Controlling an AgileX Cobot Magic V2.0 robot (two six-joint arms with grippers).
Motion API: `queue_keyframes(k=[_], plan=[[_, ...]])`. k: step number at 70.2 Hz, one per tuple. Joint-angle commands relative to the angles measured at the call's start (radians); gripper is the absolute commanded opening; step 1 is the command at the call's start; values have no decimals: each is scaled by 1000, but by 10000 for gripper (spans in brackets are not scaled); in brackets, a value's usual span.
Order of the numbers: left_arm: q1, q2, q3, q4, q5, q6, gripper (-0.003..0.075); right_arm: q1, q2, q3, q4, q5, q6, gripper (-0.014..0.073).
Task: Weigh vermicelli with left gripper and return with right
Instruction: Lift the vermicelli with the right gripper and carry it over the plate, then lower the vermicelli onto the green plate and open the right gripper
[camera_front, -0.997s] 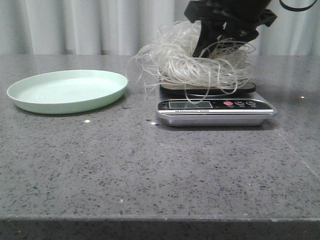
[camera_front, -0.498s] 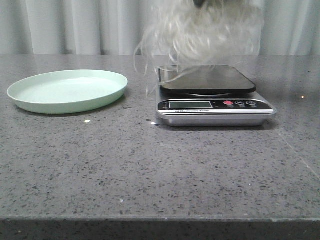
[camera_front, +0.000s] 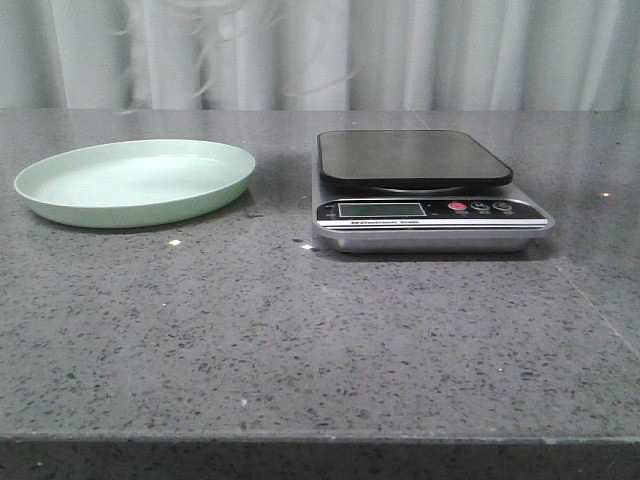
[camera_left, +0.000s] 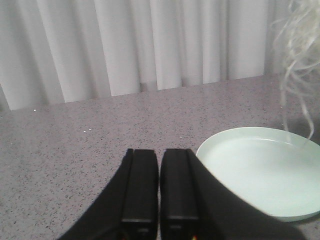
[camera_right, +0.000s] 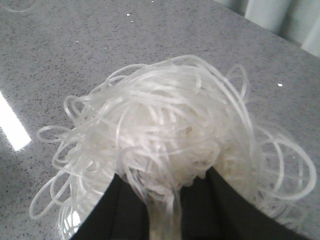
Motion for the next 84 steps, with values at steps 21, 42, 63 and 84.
queue_keyframes(k=[21,42,63,84], plan=[[-7,5,-28,-14,-72,0,137,109,176,-39,33,-179,-9,152],[-7,5,-28,-14,-72,0,137,122,261,-39,62,-185,-9,152],[-7,5,-28,-14,-72,0,137,122,267,-39,65,-189,-9,152],[-7,5,-28,-14,-72,0,137,121,256,-39,65,-178,-9,447]])
